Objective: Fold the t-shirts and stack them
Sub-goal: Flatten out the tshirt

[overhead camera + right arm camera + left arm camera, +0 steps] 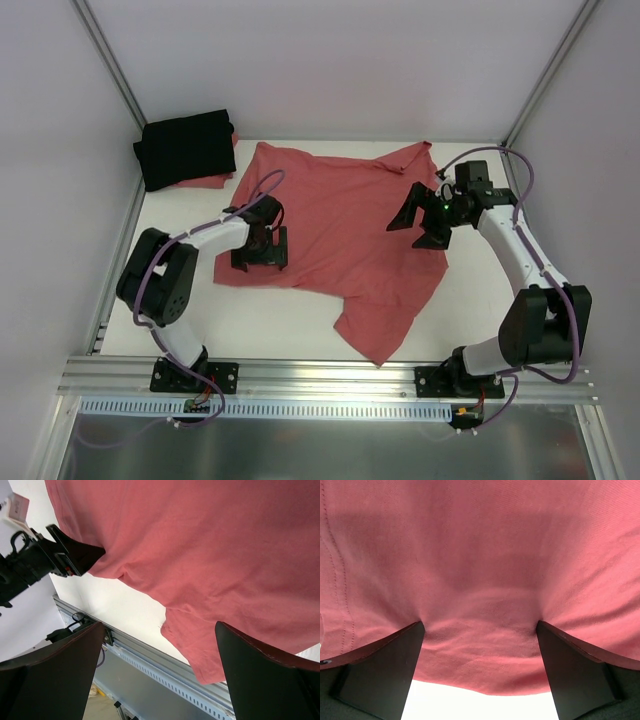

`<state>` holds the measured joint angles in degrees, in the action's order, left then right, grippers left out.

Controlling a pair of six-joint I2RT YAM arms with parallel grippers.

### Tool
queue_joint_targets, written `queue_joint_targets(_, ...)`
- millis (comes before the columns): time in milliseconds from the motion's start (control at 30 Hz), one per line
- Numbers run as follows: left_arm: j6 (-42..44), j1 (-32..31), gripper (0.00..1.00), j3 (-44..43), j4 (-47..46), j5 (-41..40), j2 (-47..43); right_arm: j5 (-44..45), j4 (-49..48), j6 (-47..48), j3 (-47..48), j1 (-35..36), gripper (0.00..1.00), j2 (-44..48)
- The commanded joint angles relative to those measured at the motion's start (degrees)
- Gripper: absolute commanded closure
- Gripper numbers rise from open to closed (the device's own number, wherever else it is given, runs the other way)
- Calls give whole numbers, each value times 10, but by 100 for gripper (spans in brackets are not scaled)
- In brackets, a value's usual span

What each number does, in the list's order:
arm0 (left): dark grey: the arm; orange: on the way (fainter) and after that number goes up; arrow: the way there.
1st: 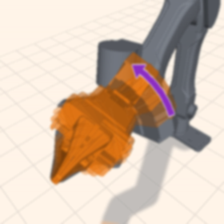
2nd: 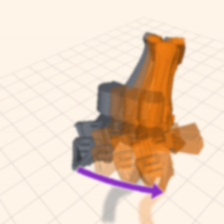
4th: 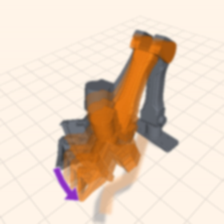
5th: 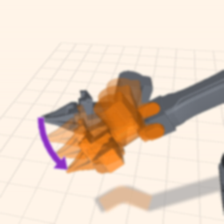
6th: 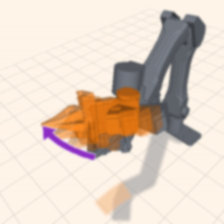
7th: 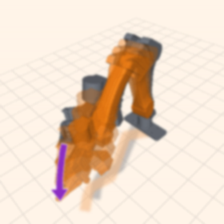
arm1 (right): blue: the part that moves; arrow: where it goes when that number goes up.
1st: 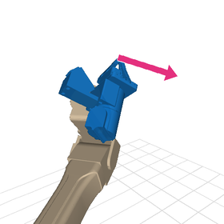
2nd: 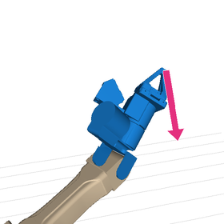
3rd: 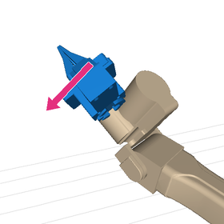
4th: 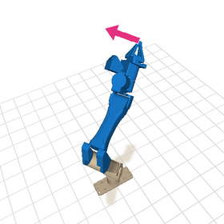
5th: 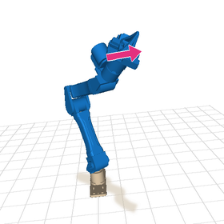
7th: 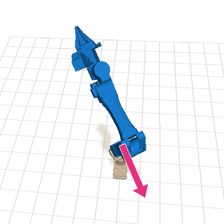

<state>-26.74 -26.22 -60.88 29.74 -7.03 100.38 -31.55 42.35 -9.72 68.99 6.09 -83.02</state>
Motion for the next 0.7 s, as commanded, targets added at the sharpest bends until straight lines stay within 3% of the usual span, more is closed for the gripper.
queue_joint_targets(0, -47, -10, 1, 82, 46, 15, -4, -27, -9, -12, 15, -9, 0, 27)
queue_joint_targets(533, -168, -120, 1, 197, 81, 35, -75, -37, -17, -23, 20, -20, 1, 44)
queue_joint_targets(667, -161, -126, 1, 148, 124, -1, -109, -33, -12, -23, 41, -28, 1, 38)
